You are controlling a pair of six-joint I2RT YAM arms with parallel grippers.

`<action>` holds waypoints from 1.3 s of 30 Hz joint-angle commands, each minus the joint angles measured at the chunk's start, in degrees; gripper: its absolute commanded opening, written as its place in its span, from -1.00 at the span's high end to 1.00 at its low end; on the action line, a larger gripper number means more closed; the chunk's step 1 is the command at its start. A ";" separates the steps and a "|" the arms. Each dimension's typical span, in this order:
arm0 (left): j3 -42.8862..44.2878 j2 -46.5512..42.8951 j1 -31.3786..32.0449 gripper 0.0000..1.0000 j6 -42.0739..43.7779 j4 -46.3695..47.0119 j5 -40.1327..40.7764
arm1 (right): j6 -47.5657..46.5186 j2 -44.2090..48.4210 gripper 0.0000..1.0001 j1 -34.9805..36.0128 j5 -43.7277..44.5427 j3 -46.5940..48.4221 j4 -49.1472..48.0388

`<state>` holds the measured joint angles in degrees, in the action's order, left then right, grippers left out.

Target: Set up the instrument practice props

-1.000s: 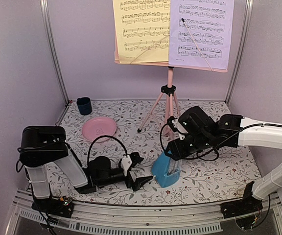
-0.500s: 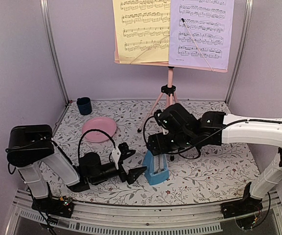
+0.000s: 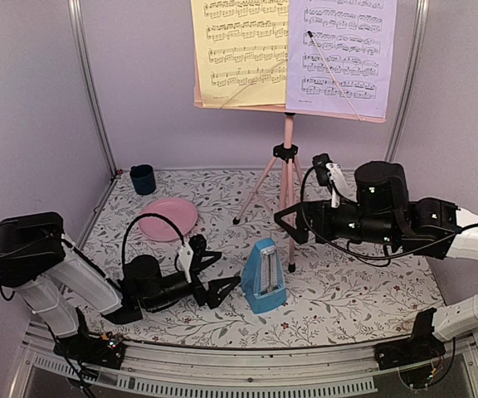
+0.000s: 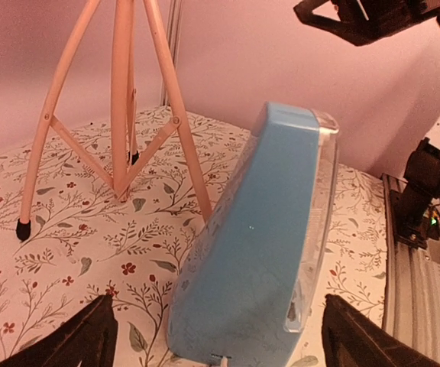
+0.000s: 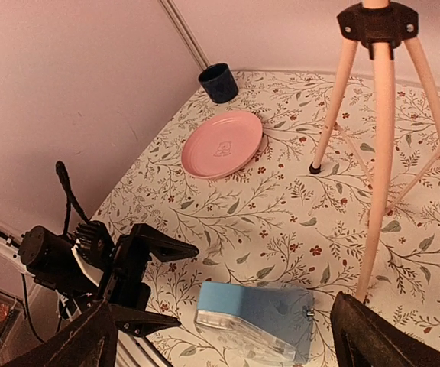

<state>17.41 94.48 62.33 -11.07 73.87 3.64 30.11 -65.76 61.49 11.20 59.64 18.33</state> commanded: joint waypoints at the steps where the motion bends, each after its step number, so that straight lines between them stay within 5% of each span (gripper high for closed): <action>1: 2.46 -4.16 -0.53 -0.82 -4.05 -12.17 1.30 | -2.78 6.89 -0.99 -8.04 -10.14 -9.80 -5.06; 10: 4.14 -6.13 -0.22 -0.50 -11.32 -19.33 1.29 | -5.35 9.85 -0.15 -17.27 -20.80 -28.13 -14.37; 15: 5.80 -6.68 -0.02 -0.35 -14.30 -21.56 1.09 | -6.18 5.21 0.12 -17.62 -21.27 -33.60 -21.21; 28: 5.46 -5.81 -0.89 -0.22 -18.77 -22.40 0.45 | -7.39 -18.85 0.46 -17.55 -27.88 -37.68 -48.17; 39: 3.57 -7.67 -2.60 -0.31 -21.66 -20.07 -0.53 | -4.32 -27.36 0.52 -10.44 -30.52 -39.24 -61.71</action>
<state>22.20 88.68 60.86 -31.33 51.94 4.10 23.86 -90.76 48.80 -17.34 20.80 -34.61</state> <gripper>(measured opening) 0.639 0.240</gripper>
